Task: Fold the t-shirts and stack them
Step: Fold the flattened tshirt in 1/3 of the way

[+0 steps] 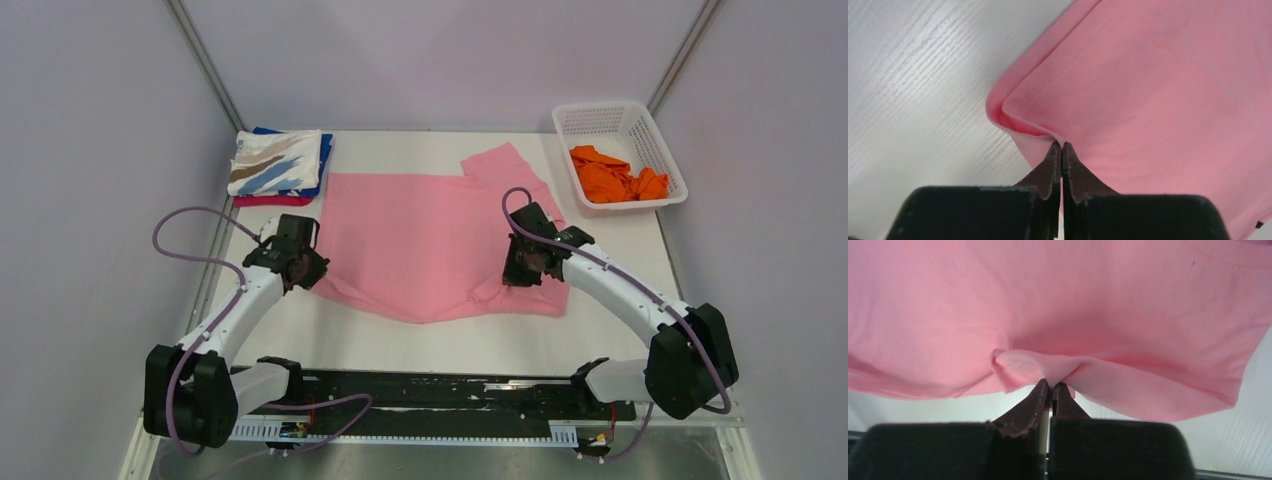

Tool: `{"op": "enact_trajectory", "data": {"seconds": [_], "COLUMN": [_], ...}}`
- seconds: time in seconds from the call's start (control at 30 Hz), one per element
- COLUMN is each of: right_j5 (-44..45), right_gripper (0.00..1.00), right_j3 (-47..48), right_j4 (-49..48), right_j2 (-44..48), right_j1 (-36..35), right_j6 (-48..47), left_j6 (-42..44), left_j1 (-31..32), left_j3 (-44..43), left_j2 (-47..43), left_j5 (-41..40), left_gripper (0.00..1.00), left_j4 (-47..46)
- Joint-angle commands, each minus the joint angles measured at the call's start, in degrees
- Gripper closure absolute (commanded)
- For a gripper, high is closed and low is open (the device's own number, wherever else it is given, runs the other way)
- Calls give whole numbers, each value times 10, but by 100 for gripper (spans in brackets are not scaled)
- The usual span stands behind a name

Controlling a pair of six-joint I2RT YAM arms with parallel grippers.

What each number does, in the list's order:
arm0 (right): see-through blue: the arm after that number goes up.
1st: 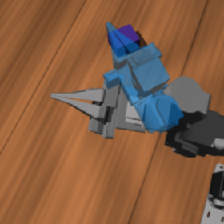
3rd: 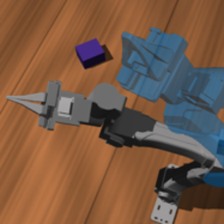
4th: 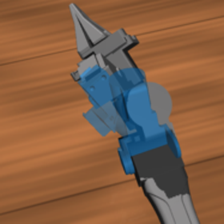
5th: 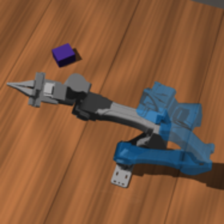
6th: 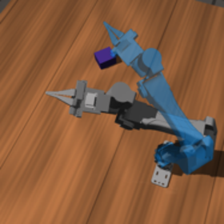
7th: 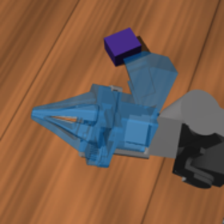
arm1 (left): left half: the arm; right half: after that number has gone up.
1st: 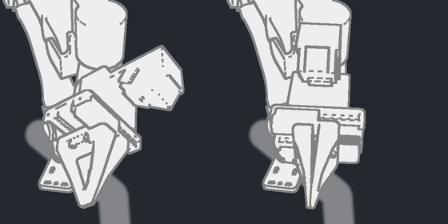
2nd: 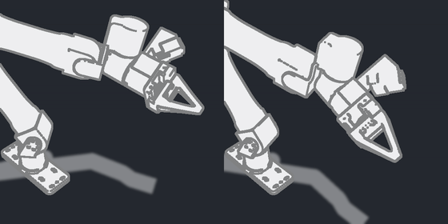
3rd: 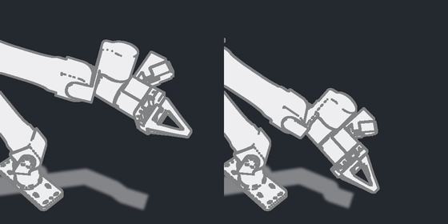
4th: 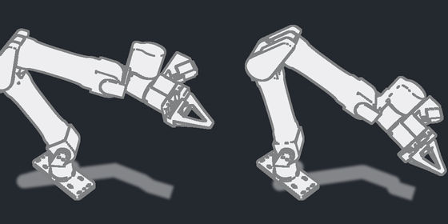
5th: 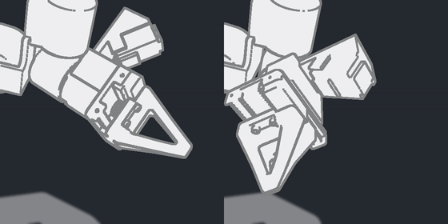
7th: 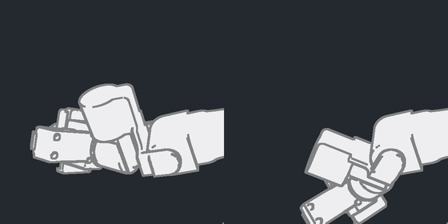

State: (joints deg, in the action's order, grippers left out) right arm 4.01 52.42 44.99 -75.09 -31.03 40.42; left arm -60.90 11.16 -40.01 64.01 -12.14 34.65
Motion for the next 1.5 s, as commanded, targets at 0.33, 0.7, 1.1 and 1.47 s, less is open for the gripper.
{"op": "enact_trajectory", "data": {"seconds": [0.33, 0.7, 1.1, 1.47], "right_j5": [-52, -61, -66, -58], "right_gripper": [100, 100, 100, 37], "right_j3": [133, 165, 211, 367], "right_j4": [-65, -102, -153, -167], "right_j2": [-88, -126, -215, -343], "right_j1": [101, 147, 175, 208], "right_j6": [-101, -138, -140, -123], "left_j6": [20, 19, 38, 73], "left_j1": [-61, -80, -84, -92], "left_j3": [-95, -130, -167, -246], "left_j2": [85, 146, 242, 256], "left_j5": [-23, -28, -28, -73], "left_gripper": [100, 100, 100, 1], "left_j4": [-35, -52, -91, -63]}}
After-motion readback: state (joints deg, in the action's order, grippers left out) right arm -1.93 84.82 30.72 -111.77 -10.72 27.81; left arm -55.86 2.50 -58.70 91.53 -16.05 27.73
